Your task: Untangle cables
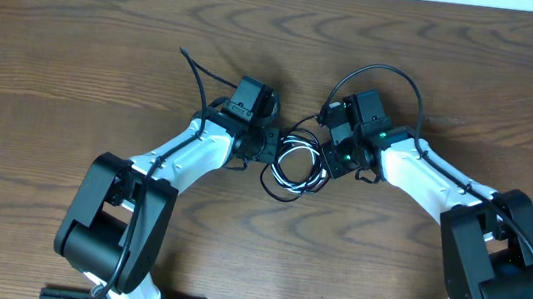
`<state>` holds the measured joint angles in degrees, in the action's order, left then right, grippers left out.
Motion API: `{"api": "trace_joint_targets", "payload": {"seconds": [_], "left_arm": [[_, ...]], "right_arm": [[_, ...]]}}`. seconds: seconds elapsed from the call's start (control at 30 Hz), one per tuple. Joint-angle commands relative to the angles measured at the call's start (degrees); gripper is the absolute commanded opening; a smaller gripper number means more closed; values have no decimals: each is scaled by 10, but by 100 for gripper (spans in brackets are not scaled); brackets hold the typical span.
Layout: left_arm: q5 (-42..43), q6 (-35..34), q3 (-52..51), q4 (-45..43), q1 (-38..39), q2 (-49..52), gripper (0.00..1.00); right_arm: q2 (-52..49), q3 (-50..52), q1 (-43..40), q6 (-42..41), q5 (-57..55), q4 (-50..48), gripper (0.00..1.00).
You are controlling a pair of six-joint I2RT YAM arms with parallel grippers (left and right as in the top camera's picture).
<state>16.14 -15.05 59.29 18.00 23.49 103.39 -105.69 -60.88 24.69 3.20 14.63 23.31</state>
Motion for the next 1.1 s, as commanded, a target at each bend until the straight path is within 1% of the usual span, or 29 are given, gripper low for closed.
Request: {"api": "trace_joint_targets", "payload": {"seconds": [0.0, 0.3, 0.37, 0.4, 0.47, 0.57, 0.8, 0.93, 1.07], "left_arm": [[-8, -1, -3, 1, 1, 7, 38], [-8, -1, -3, 1, 1, 7, 38], [-8, -1, -3, 1, 1, 7, 38], [-8, -1, -3, 1, 1, 7, 38], [-8, -1, -3, 1, 1, 7, 38], [-8, -1, -3, 1, 1, 7, 38], [-8, -1, -3, -1, 1, 7, 38], [-8, -1, -3, -1, 1, 7, 38], [-8, -1, -3, 0, 1, 7, 38]], "right_arm": [[6, 17, 5, 1, 3, -9, 18], [6, 24, 5, 1, 3, -23, 19], [6, 24, 6, 1, 3, -26, 18], [6, 24, 6, 1, 3, -28, 17], [6, 24, 6, 1, 3, -36, 9], [6, 24, 6, 1, 3, -52, 2], [6, 24, 6, 8, -16, -61, 1], [6, 24, 6, 8, -53, -94, 1], [6, 24, 6, 32, -55, -135, 1]]}}
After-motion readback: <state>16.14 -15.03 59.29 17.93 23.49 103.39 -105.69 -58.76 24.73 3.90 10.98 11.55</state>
